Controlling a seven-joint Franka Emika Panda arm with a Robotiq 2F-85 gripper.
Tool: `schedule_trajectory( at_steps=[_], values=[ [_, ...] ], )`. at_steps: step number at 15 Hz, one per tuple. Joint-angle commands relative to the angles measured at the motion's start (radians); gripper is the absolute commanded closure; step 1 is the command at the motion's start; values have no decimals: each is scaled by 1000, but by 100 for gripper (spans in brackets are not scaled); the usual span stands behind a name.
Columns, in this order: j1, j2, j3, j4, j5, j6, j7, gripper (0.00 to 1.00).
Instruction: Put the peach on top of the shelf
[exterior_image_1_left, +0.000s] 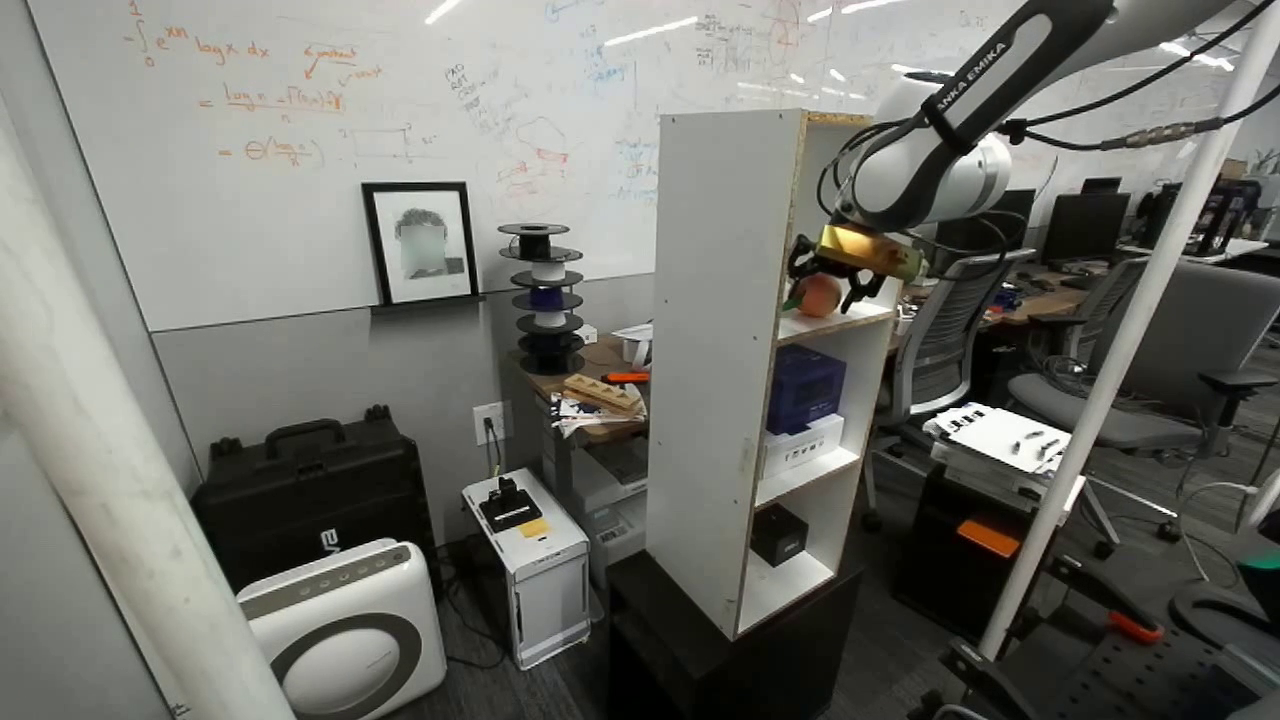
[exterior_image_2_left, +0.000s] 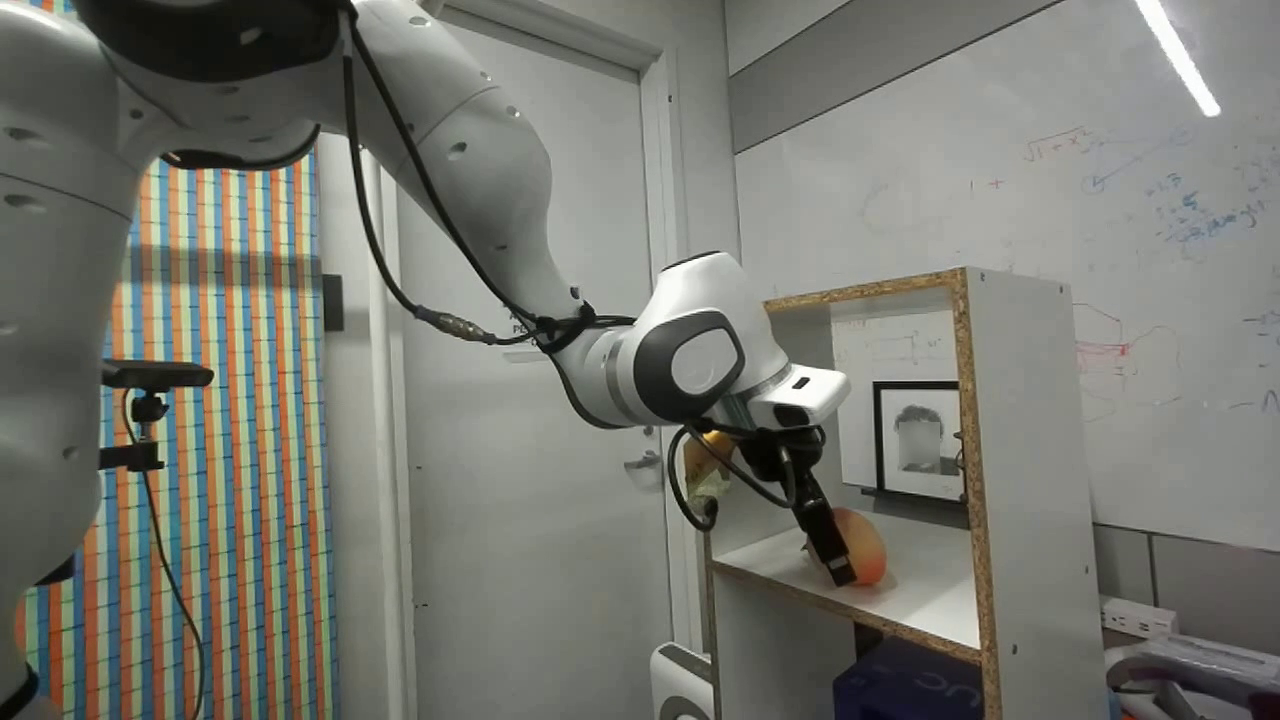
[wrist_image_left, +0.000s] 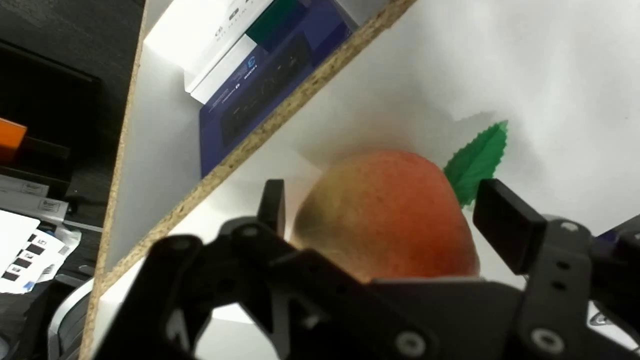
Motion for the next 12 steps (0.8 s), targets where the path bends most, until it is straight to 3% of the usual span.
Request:
schedule_trajectory(
  at_steps=[1, 3, 6, 8, 12],
  values=[
    [0, -13, -6, 11, -8, 28, 5, 31],
    [-1, -24, -9, 4, -10, 36, 3, 46],
    [-14, -73, 13, -43, 30, 11, -38, 47],
    [20, -139, -1, -105, 113, -33, -115, 47],
    [31, -335, 14, -244, 242, -211, -265, 47]
  ],
)
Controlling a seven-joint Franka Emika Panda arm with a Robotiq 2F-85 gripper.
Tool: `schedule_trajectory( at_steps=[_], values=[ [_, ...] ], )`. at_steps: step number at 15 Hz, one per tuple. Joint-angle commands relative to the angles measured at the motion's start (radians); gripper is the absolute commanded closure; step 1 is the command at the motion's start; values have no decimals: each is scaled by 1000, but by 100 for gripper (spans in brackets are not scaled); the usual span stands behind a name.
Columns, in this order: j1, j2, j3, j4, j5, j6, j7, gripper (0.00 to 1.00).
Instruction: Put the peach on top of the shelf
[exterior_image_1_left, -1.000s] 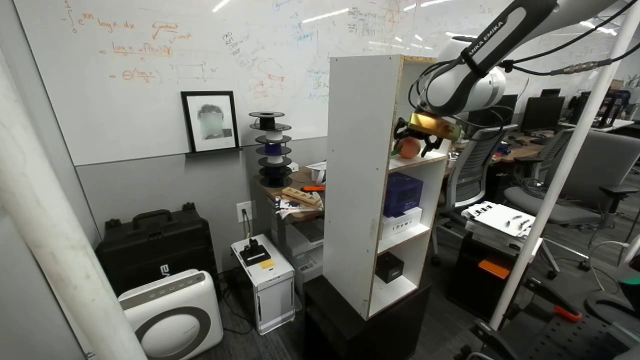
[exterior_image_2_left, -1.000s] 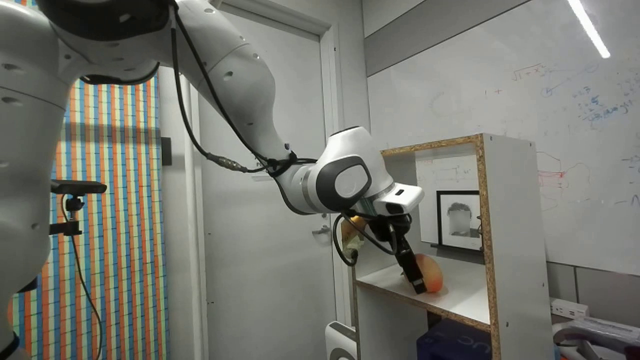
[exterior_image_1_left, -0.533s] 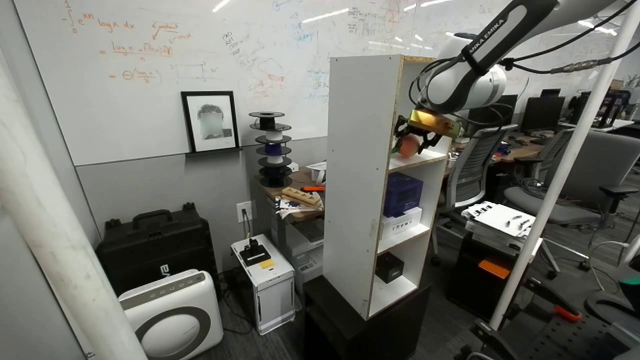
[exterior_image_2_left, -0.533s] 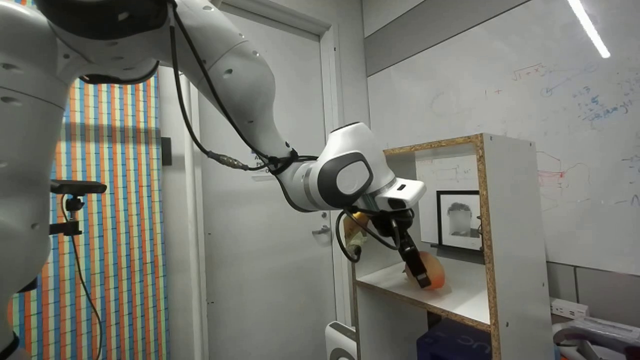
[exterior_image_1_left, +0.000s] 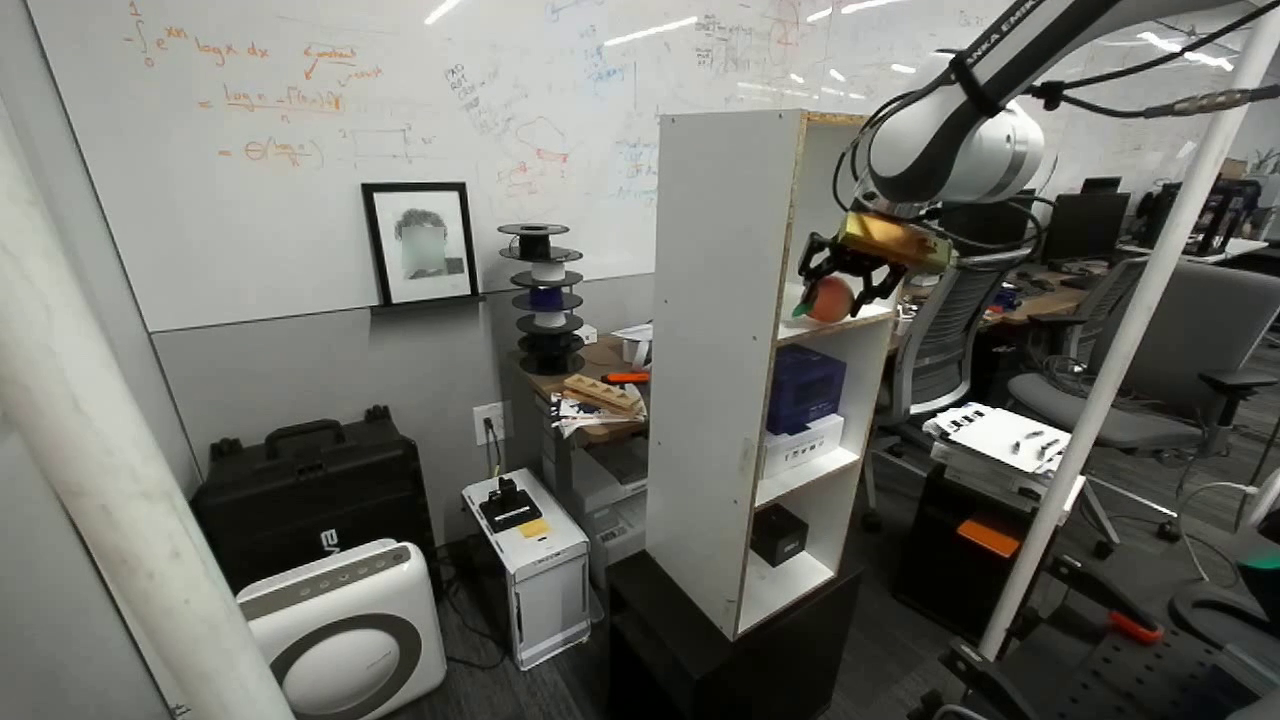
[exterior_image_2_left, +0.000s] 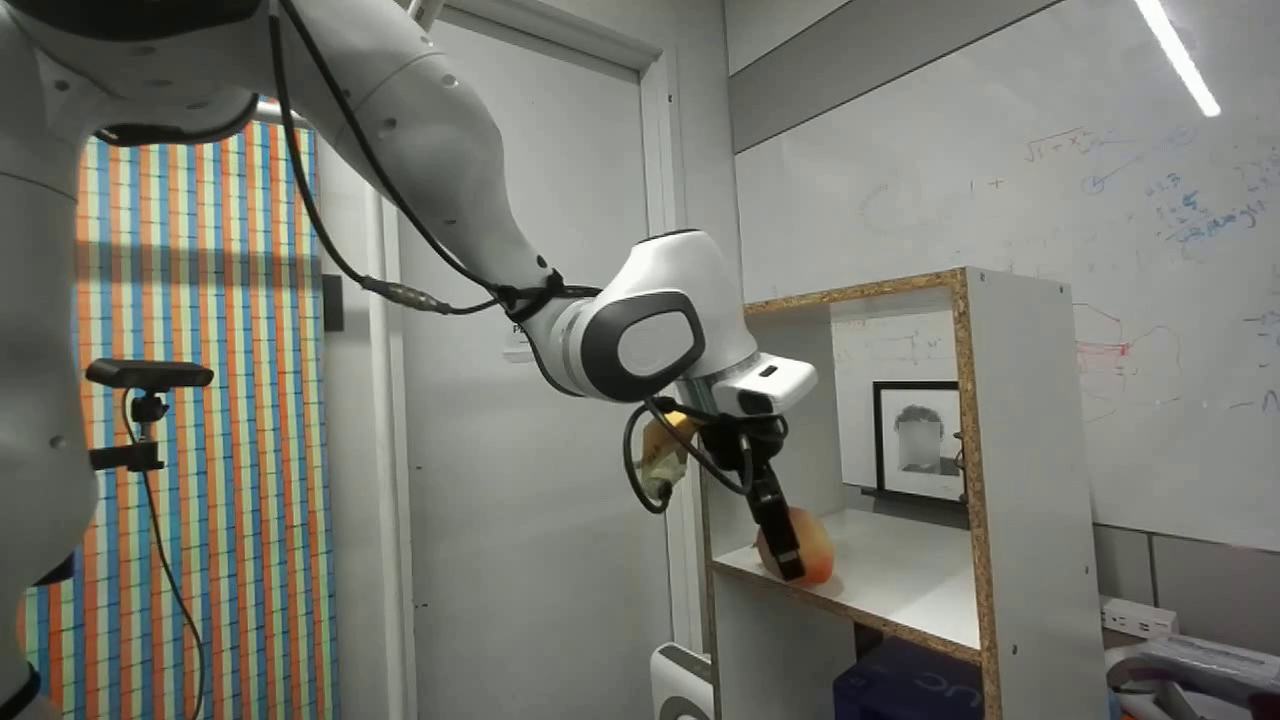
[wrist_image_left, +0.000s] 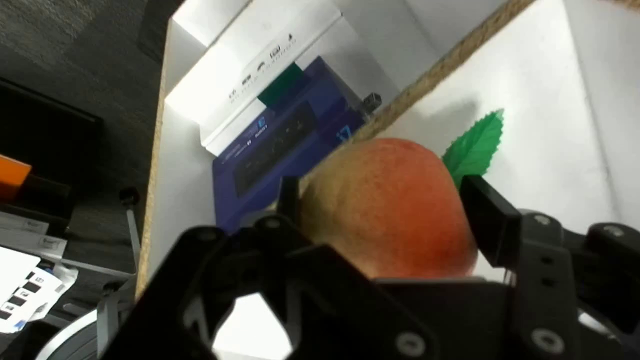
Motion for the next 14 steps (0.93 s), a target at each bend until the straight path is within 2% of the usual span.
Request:
schedule_trajectory(
  at_steps=[1, 4, 6, 10, 14],
  values=[
    [16, -245, 5, -142, 99, -185, -130, 47],
    [1, -408, 6, -162, 68, -390, -128, 47],
    [-13, -502, 16, -140, 65, -437, -102, 47],
    [-27, -553, 15, -36, 113, -407, -82, 47],
    [-50, -492, 27, 94, 126, -383, -18, 47]
  ],
)
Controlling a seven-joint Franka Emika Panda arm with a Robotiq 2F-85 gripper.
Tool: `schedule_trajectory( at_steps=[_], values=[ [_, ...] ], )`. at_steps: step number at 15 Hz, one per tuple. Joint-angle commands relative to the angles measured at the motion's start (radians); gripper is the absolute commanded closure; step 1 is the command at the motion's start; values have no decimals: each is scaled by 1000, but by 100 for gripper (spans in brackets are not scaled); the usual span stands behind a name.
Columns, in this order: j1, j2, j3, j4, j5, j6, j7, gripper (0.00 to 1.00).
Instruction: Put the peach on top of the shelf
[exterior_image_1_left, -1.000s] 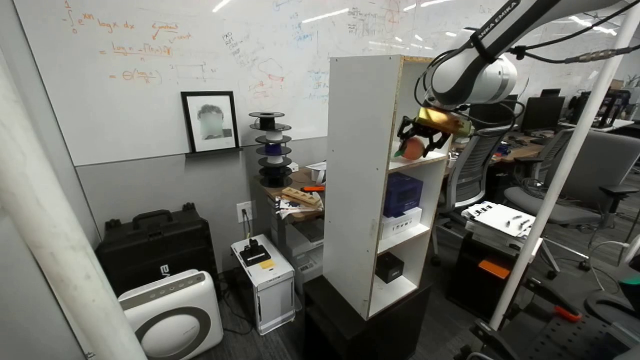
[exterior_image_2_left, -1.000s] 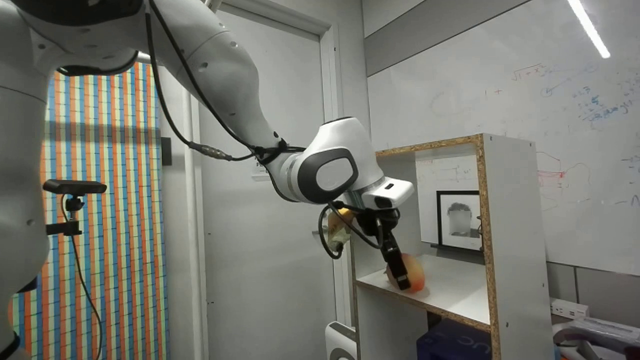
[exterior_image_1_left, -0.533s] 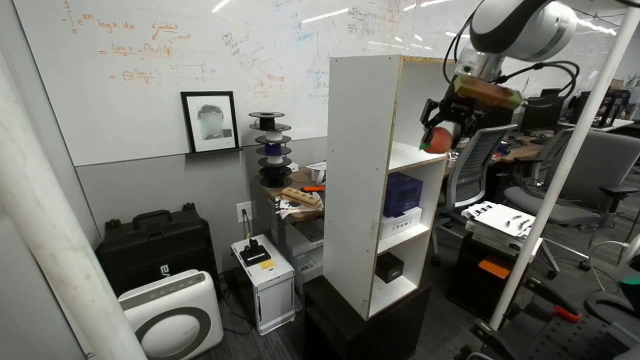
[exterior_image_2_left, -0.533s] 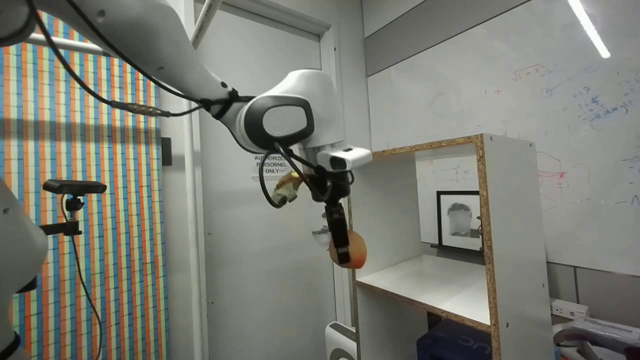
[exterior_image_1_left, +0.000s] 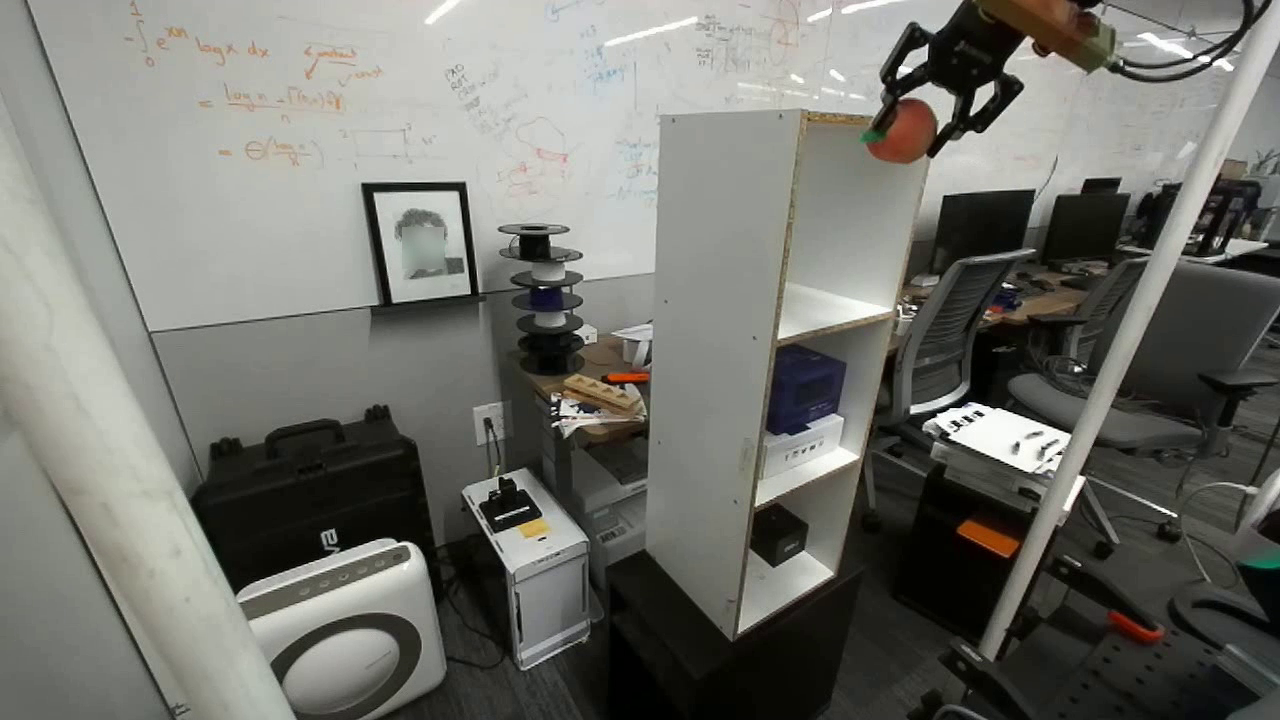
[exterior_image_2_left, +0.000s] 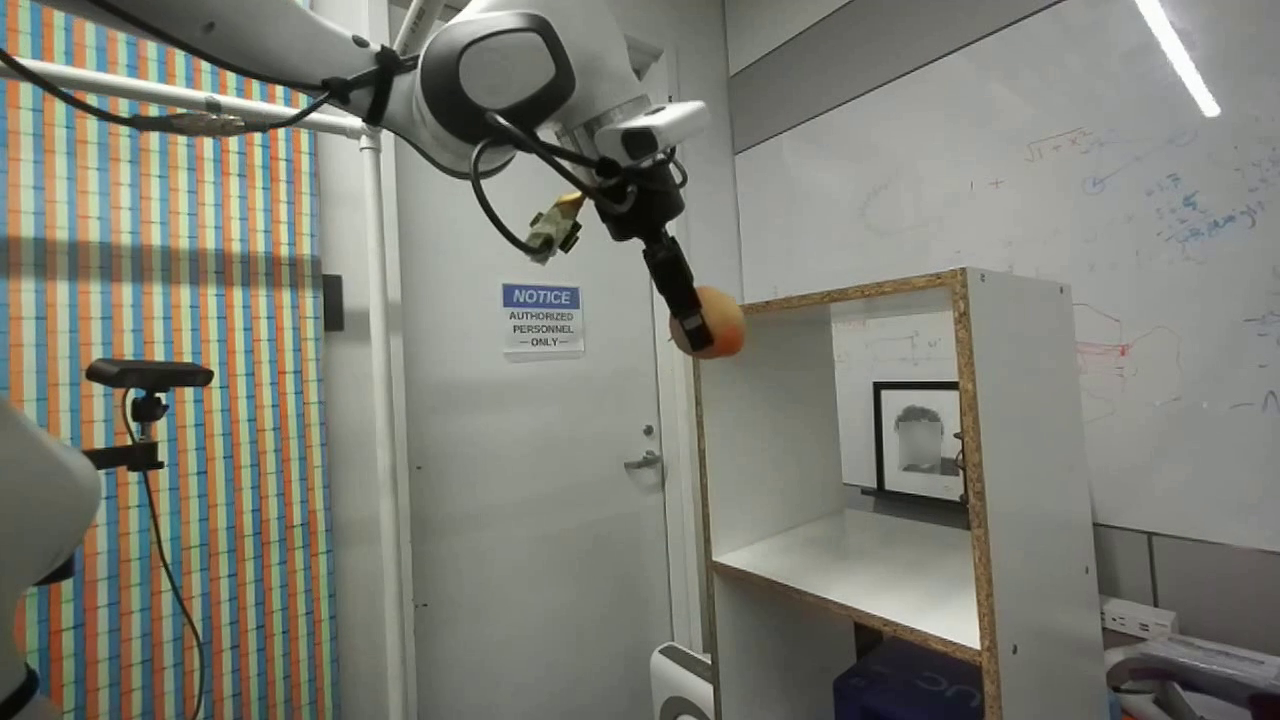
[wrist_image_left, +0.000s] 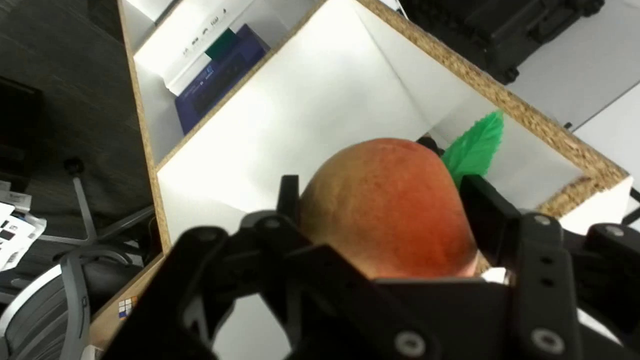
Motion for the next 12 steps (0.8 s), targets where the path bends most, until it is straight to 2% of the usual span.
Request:
schedule_trajectory(
  at_steps=[1, 12],
  values=[
    [-30, 90, 24, 139, 30, 26, 63, 47],
    [-19, 424, 3, 524, 32, 11, 242, 47]
  ],
)
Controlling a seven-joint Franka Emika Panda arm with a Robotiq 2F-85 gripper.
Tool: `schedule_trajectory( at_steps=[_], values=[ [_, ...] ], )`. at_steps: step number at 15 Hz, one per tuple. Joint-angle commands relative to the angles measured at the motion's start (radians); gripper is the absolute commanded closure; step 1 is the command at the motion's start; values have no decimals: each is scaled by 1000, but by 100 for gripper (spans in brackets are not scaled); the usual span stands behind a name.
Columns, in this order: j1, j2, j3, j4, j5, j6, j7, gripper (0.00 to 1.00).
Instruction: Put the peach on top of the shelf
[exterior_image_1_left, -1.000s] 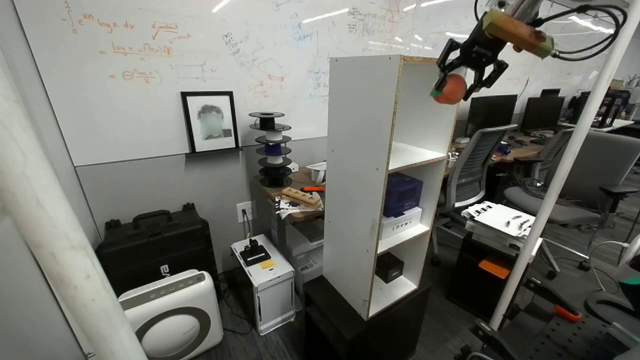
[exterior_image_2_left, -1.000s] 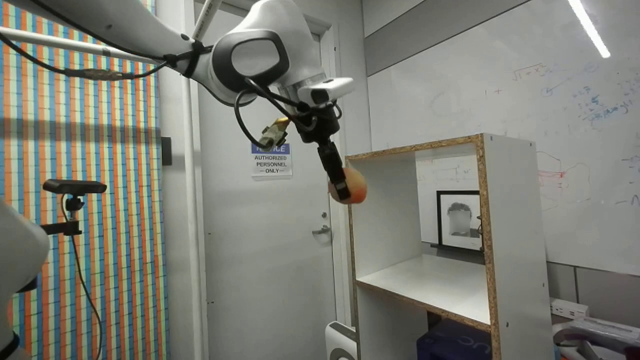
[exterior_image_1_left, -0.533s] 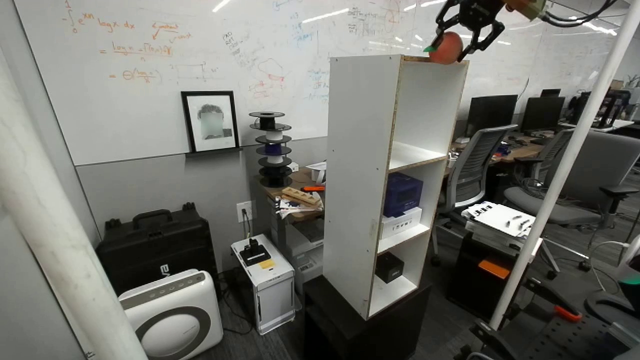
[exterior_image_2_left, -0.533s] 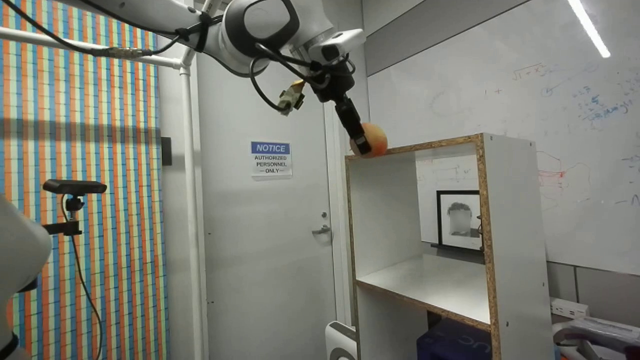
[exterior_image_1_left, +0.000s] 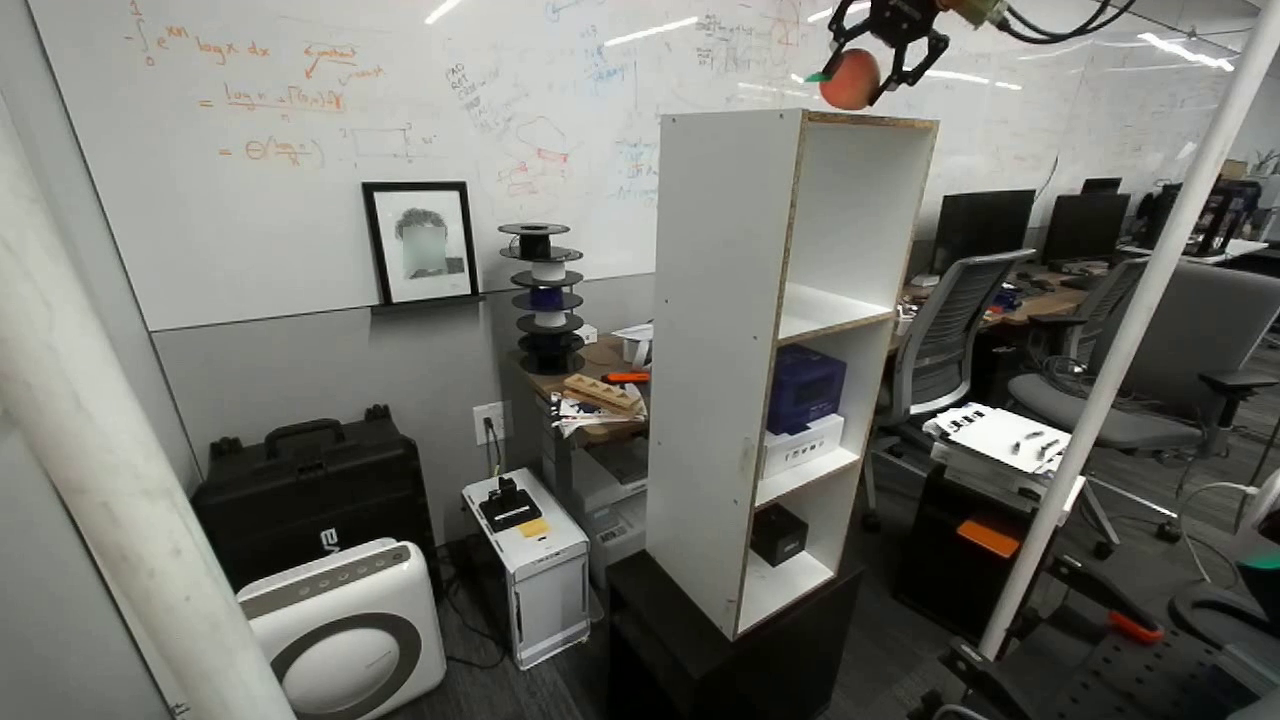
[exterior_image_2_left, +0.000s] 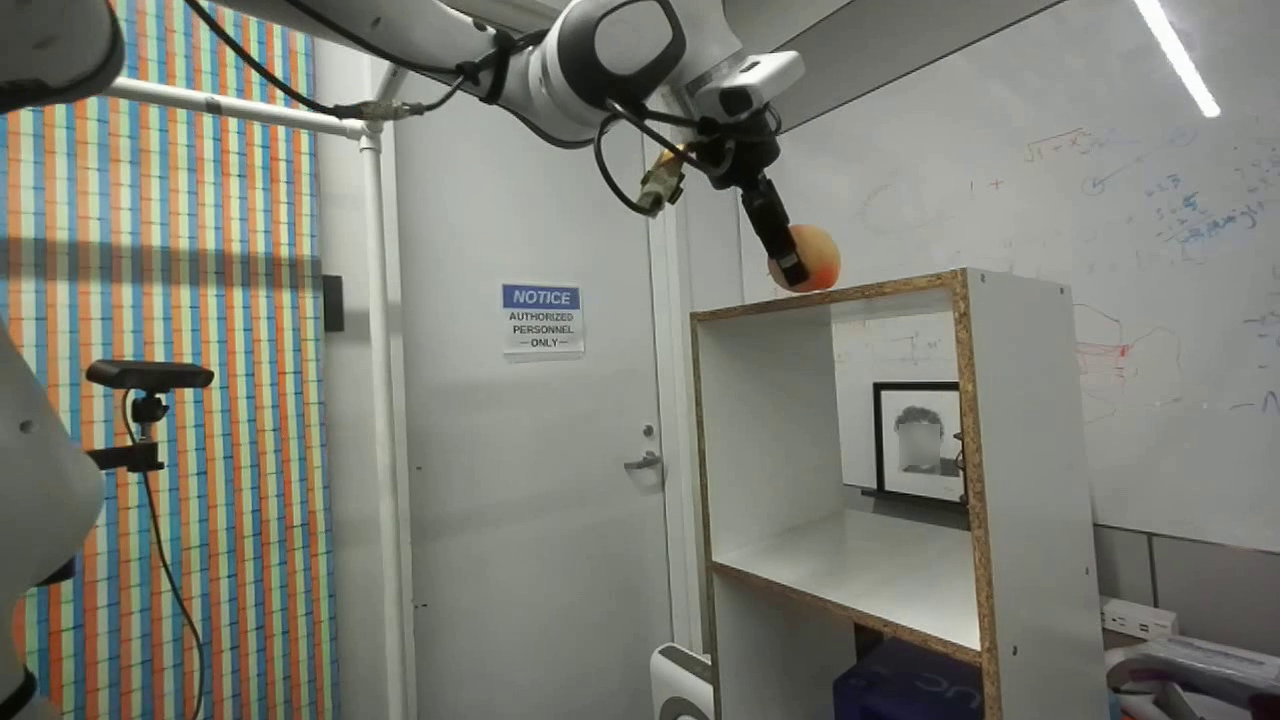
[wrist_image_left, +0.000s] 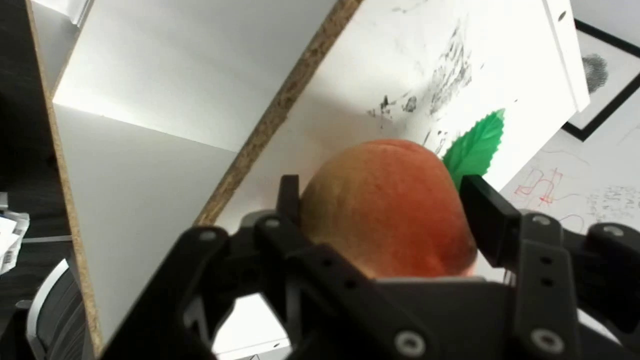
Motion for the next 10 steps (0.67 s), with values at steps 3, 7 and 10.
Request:
schedule_trajectory(
  at_steps=[3, 7, 10],
  values=[
    [10, 138, -8, 166, 33, -63, 49, 0],
    [22, 82, -10, 167, 89, -226, 10, 0],
    [20, -36, -15, 89, 166, -447, -60, 0]
  ],
)
